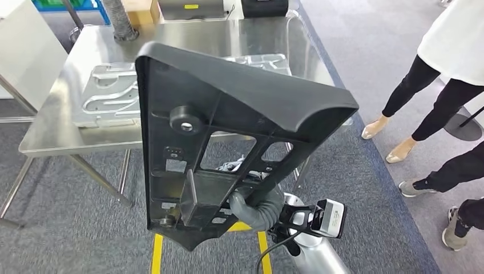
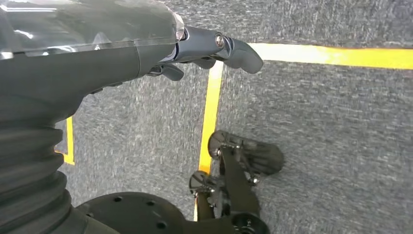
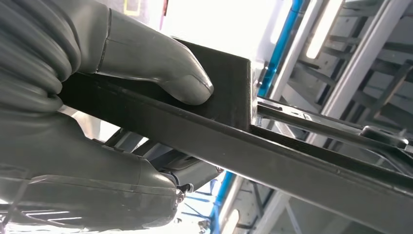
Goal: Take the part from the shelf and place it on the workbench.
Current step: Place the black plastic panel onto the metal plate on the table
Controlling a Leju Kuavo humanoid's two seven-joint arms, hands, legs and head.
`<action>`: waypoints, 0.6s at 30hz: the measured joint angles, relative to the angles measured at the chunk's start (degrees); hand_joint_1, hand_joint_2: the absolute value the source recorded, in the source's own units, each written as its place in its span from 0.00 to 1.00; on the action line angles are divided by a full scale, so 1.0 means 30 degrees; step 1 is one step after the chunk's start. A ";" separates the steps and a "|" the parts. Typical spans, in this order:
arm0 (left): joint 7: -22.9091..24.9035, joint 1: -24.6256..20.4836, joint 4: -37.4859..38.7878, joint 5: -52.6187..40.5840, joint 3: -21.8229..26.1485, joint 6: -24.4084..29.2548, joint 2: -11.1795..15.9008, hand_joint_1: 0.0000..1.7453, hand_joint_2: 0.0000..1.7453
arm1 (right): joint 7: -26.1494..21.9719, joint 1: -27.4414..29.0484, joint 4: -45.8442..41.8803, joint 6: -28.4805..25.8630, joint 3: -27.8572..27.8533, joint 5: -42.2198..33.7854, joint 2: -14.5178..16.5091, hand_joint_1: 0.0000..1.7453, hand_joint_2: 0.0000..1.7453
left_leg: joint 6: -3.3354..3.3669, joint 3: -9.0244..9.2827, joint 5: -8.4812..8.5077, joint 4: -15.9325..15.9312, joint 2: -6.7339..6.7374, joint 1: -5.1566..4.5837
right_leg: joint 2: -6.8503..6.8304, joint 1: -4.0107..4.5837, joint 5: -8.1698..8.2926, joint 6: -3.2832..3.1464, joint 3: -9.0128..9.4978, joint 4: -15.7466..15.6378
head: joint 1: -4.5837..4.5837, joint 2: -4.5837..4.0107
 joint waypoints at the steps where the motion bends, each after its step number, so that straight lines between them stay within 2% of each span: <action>1: -0.0004 -0.0017 0.0000 0.0000 0.0002 -0.0002 -0.0002 0.00 1.00 | 0.0003 0.0001 -0.0004 0.0005 -0.0002 0.0007 0.0000 1.00 1.00 | 0.0115 0.0012 -0.0064 -0.0058 -0.0016 0.0022 | -0.0008 -0.0001 -0.0056 0.0102 0.0019 -0.0040 | -0.0002 0.0000; 3: -0.0013 0.0000 0.0000 0.0000 0.0007 -0.0002 -0.0003 0.00 1.00 | 0.0005 -0.0018 -0.0005 0.0009 -0.0013 0.0016 0.0000 1.00 1.00 | 0.0318 0.0146 -0.0133 -0.0223 -0.0035 0.0095 | -0.0027 -0.0033 -0.0311 0.0312 -0.0099 0.0317 | -0.0002 0.0000; 4: -0.0018 -0.0004 0.0000 0.0000 0.0009 -0.0002 -0.0004 0.00 1.00 | 0.0000 -0.0027 -0.0005 0.0009 -0.0024 0.0020 -0.0002 1.00 1.00 | 0.0421 0.0248 -0.0175 -0.0309 -0.0032 0.0144 | -0.0032 -0.0051 -0.0642 0.0417 -0.0494 0.1075 | -0.0002 0.0000; 5: -0.0024 -0.0006 0.0000 0.0000 0.0011 -0.0002 -0.0002 0.00 1.00 | -0.0002 -0.0015 0.0004 0.0009 -0.0034 0.0024 -0.0007 1.00 1.00 | 0.0506 0.0338 -0.0241 -0.0348 -0.0026 0.0152 | -0.0033 -0.0098 -0.1076 0.0501 -0.1158 0.2234 | -0.0002 0.0000; 7: -0.0027 -0.0018 0.0000 0.0002 0.0013 -0.0007 0.0000 0.00 1.00 | -0.0007 0.0038 0.0047 0.0009 -0.0049 0.0027 -0.0024 1.00 1.00 | 0.0607 0.0506 -0.0429 -0.0350 -0.0027 0.0144 | -0.0040 -0.0146 -0.1831 0.0618 -0.2883 0.4868 | -0.0002 0.0000; 8: -0.0027 -0.0005 0.0000 0.0007 0.0013 -0.0013 0.0000 0.00 1.00 | -0.0006 0.0068 0.0084 0.0009 -0.0051 0.0031 -0.0031 1.00 1.00 | 0.0615 0.0648 -0.0548 -0.0347 -0.0039 0.0141 | -0.0041 -0.0158 -0.1763 0.0645 -0.3534 0.5615 | -0.0002 0.0000; 9: -0.0022 0.0011 0.0000 0.0015 0.0015 -0.0018 -0.0002 0.00 1.00 | -0.0006 0.0079 0.0118 0.0009 -0.0051 0.0033 -0.0035 1.00 1.00 | 0.0604 0.0833 -0.0683 -0.0344 -0.0058 0.0140 | -0.0042 -0.0160 -0.1282 0.0640 -0.3835 0.5646 | -0.0002 0.0000; 10: -0.0015 0.0024 0.0000 0.0022 0.0018 -0.0024 -0.0006 0.00 1.00 | -0.0006 0.0078 0.0149 0.0011 -0.0051 0.0035 -0.0036 1.00 1.00 | 0.0579 0.1074 -0.0845 -0.0343 -0.0083 0.0139 | -0.0043 -0.0156 -0.0416 0.0596 -0.3791 0.4949 | -0.0002 0.0000; 11: -0.0007 0.0027 0.0000 0.0027 0.0024 -0.0024 -0.0011 0.00 1.00 | -0.0006 0.0063 0.0168 0.0015 -0.0051 0.0036 -0.0036 1.00 1.00 | 0.0545 0.1316 -0.1012 -0.0349 -0.0107 0.0136 | -0.0043 -0.0141 0.0639 0.0509 -0.3387 0.3606 | -0.0002 0.0000; 12: 0.0004 0.0025 0.0002 0.0035 0.0036 -0.0024 -0.0026 0.00 1.00 | -0.0007 0.0038 0.0193 0.0031 -0.0051 0.0036 -0.0036 1.00 1.00 | 0.0480 0.1504 -0.1176 -0.0358 -0.0124 0.0114 | -0.0042 -0.0088 0.1412 0.0388 -0.2936 0.2317 | -0.0002 0.0000; 13: 0.0007 0.0005 0.0004 0.0046 0.0060 -0.0024 -0.0036 0.00 1.00 | -0.0007 0.0003 0.0215 0.0049 -0.0049 0.0038 -0.0033 1.00 1.00 | 0.0399 0.1613 -0.1305 -0.0361 -0.0142 0.0098 | -0.0045 -0.0029 0.1876 0.0259 -0.2555 0.1233 | 0.0000 0.0000; 14: 0.0013 -0.0021 0.0005 0.0064 0.0095 -0.0020 -0.0046 0.00 1.00 | -0.0005 -0.0027 0.0239 0.0066 -0.0047 0.0040 -0.0027 1.00 1.00 | 0.0305 0.1647 -0.1392 -0.0374 -0.0145 0.0087 | -0.0044 0.0031 0.2014 0.0152 -0.2357 0.0629 | 0.0002 0.0000; 15: 0.0020 -0.0043 0.0007 0.0086 0.0136 -0.0013 -0.0055 0.00 1.00 | -0.0004 -0.0054 0.0264 0.0089 -0.0045 0.0040 -0.0020 1.00 1.00 | 0.0208 0.1634 -0.1442 -0.0409 -0.0142 0.0081 | -0.0036 0.0081 0.1884 0.0059 -0.2308 0.0467 | 0.0004 0.0000; 18: 0.0038 -0.0106 0.0004 0.0126 0.0266 0.0013 -0.0062 0.00 1.00 | 0.0004 -0.0124 0.0286 0.0144 -0.0044 0.0002 0.0026 1.00 1.00 | -0.0064 0.1704 -0.1680 -0.0281 -0.0083 0.0074 | -0.0011 -0.0042 0.1752 -0.0197 -0.2030 0.0126 | 0.0004 0.0000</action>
